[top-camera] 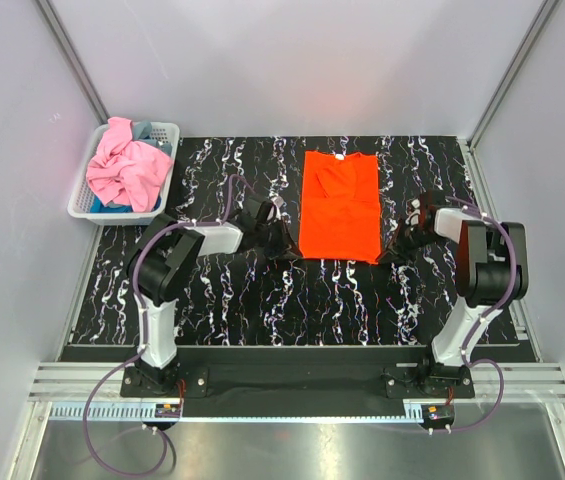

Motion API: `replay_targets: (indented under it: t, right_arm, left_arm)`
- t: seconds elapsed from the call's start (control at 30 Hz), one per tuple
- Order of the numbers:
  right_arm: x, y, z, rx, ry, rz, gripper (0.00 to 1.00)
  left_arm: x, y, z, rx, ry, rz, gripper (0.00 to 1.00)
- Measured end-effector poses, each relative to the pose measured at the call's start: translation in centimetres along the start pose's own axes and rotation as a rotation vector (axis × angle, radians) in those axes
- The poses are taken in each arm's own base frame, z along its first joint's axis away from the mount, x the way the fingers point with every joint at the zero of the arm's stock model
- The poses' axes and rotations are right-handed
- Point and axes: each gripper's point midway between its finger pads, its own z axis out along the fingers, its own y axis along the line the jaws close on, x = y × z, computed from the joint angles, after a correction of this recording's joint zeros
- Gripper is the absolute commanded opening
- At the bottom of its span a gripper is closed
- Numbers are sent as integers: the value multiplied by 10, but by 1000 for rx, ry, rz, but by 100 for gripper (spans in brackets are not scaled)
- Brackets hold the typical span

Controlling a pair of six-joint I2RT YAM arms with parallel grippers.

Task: Fold and stack the t-shirts
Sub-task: Fold the tshirt

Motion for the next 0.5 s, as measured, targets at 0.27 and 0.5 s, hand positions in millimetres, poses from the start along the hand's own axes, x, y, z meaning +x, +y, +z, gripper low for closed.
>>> replay_targets:
  t: [0.27, 0.5]
  right_arm:
    - [68, 15, 7, 8, 75, -66, 0]
    - [114, 12, -7, 24, 89, -61, 0]
  left_arm:
    - [34, 29, -44, -135, -4, -6, 0]
    - [97, 49, -86, -170, 39, -5, 0]
